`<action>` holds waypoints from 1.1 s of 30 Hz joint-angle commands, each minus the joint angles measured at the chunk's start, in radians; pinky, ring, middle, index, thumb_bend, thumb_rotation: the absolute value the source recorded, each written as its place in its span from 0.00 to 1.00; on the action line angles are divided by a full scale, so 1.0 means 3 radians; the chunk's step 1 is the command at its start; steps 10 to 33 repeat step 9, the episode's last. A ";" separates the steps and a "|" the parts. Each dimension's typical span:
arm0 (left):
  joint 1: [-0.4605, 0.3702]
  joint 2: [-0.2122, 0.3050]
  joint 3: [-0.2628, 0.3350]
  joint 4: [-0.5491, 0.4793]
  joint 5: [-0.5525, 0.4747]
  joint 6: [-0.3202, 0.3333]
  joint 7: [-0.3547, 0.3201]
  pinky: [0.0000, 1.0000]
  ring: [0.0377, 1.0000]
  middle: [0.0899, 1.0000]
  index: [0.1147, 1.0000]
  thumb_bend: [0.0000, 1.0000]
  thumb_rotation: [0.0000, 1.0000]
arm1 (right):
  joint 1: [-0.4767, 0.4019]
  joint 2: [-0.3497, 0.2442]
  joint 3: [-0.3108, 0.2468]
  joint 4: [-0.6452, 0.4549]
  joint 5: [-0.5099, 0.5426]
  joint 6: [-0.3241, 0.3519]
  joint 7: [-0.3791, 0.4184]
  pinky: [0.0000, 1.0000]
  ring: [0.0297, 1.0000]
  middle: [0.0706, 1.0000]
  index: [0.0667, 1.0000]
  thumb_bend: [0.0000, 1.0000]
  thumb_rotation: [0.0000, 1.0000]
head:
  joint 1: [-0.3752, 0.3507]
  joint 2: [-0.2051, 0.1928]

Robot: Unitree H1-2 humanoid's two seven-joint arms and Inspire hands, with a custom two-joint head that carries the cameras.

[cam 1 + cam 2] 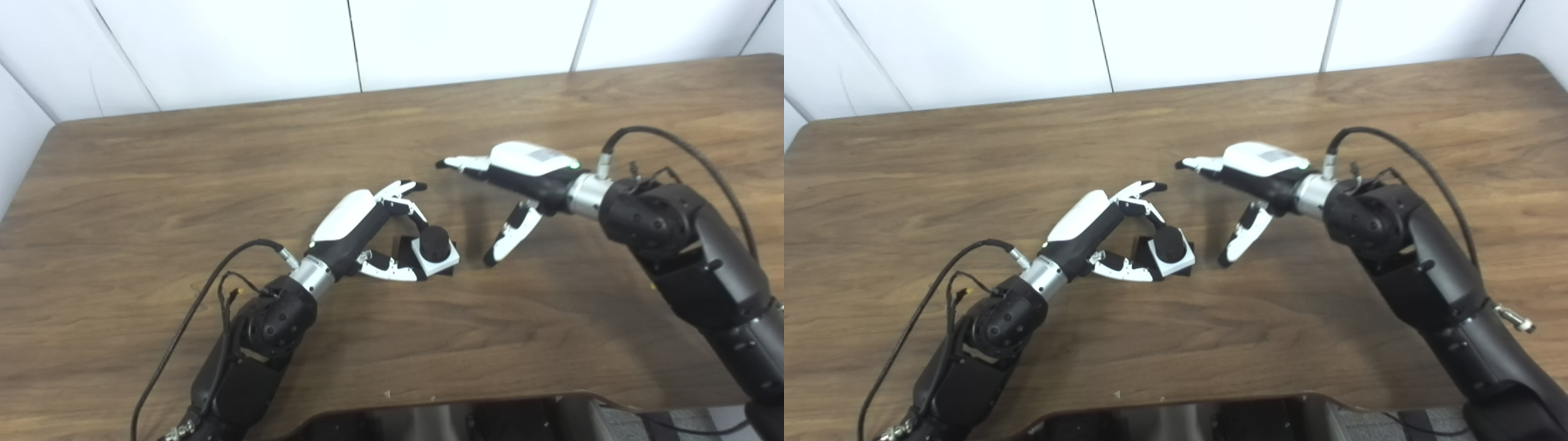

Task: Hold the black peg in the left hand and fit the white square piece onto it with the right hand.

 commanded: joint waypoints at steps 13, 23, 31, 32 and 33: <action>-0.0002 0.0059 -0.0017 0.0034 -0.0003 0.0046 -0.0132 0.83 0.97 0.93 0.43 0.52 0.08 | 0.0092 0.0140 -0.0623 0.0053 0.0345 -0.0048 -0.0719 0.66 0.81 0.83 0.76 0.84 0.12 | -0.0050 -0.0036; -0.0002 0.0059 -0.0017 0.0034 -0.0003 0.0046 -0.0132 0.83 0.97 0.93 0.43 0.52 0.08 | 0.0092 0.0140 -0.0623 0.0053 0.0345 -0.0048 -0.0719 0.66 0.81 0.83 0.76 0.84 0.12 | -0.0050 -0.0036; -0.0002 0.0059 -0.0017 0.0034 -0.0003 0.0046 -0.0132 0.83 0.97 0.93 0.43 0.52 0.08 | 0.0092 0.0140 -0.0623 0.0053 0.0345 -0.0048 -0.0719 0.66 0.81 0.83 0.76 0.84 0.12 | -0.0050 -0.0036; -0.0002 0.0059 -0.0017 0.0034 -0.0003 0.0046 -0.0132 0.83 0.97 0.93 0.43 0.52 0.08 | 0.0092 0.0140 -0.0623 0.0053 0.0345 -0.0048 -0.0719 0.66 0.81 0.83 0.76 0.84 0.12 | -0.0050 -0.0036; -0.0002 0.0059 -0.0017 0.0034 -0.0003 0.0046 -0.0132 0.83 0.97 0.93 0.43 0.52 0.08 | 0.0092 0.0140 -0.0623 0.0053 0.0345 -0.0048 -0.0719 0.66 0.81 0.83 0.76 0.84 0.12 | -0.0050 -0.0036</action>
